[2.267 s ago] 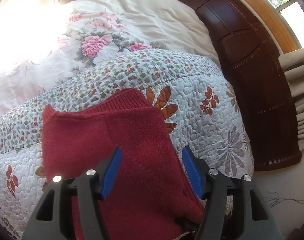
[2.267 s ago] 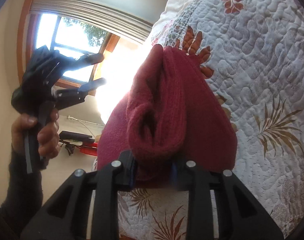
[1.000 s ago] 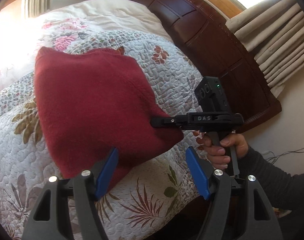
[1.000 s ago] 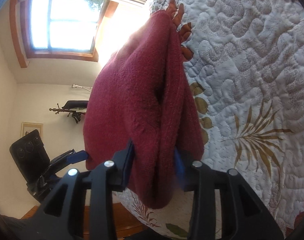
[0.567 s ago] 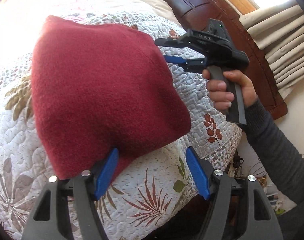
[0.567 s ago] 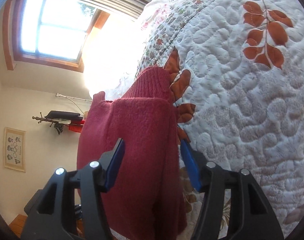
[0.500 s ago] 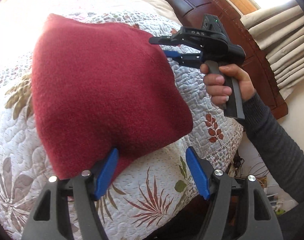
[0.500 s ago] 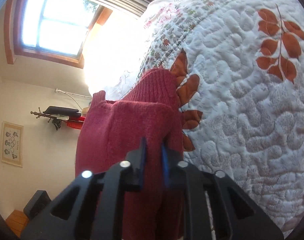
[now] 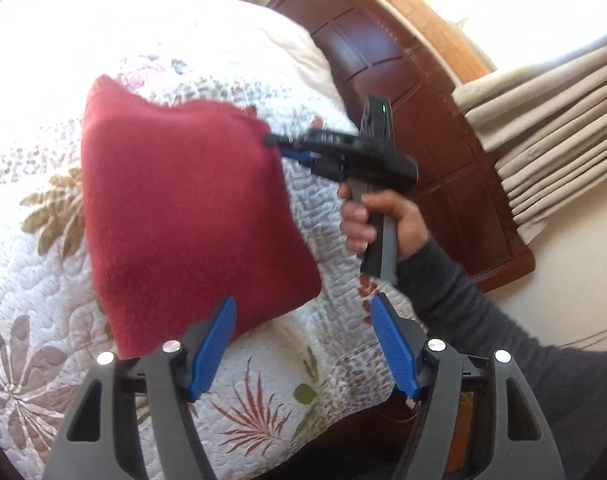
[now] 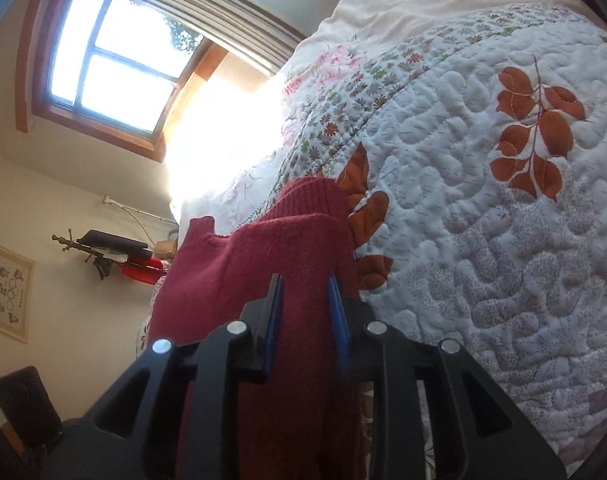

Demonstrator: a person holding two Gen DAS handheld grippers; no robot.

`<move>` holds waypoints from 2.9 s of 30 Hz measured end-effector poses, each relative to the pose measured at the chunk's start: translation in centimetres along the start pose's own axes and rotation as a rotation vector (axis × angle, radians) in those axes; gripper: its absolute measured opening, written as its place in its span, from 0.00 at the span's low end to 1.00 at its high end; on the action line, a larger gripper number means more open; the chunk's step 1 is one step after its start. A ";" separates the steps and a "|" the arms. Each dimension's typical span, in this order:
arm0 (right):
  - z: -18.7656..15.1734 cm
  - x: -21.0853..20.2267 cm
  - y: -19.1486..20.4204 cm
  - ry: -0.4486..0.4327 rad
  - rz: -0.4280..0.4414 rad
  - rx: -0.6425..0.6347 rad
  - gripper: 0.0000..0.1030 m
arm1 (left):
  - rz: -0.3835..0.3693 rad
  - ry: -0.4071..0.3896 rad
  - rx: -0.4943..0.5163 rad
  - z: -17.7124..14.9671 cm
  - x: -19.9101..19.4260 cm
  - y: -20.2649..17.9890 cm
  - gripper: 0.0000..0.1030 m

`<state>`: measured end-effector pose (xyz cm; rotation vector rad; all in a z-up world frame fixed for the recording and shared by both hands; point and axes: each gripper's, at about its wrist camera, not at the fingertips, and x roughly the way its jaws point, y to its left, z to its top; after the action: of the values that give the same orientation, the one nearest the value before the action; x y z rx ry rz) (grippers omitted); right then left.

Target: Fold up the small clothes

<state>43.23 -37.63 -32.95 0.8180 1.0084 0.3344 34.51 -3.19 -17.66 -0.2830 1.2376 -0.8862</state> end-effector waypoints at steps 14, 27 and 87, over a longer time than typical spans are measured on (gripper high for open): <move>-5.9 0.8 1.1 0.166 0.013 -0.069 0.22 | 0.057 0.056 -0.200 3.7 4.9 9.9 0.56; -13.4 0.3 0.5 0.280 -0.015 -0.058 0.20 | 0.060 0.049 -0.247 -1.5 3.0 9.8 0.76; -1.4 6.1 15.2 0.290 0.396 0.000 0.37 | -0.236 -0.040 -0.498 -8.2 -6.2 15.1 0.31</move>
<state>46.85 -23.23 -25.88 0.9877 1.1111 0.8106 33.22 13.14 -25.66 -0.8543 1.3957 -0.7546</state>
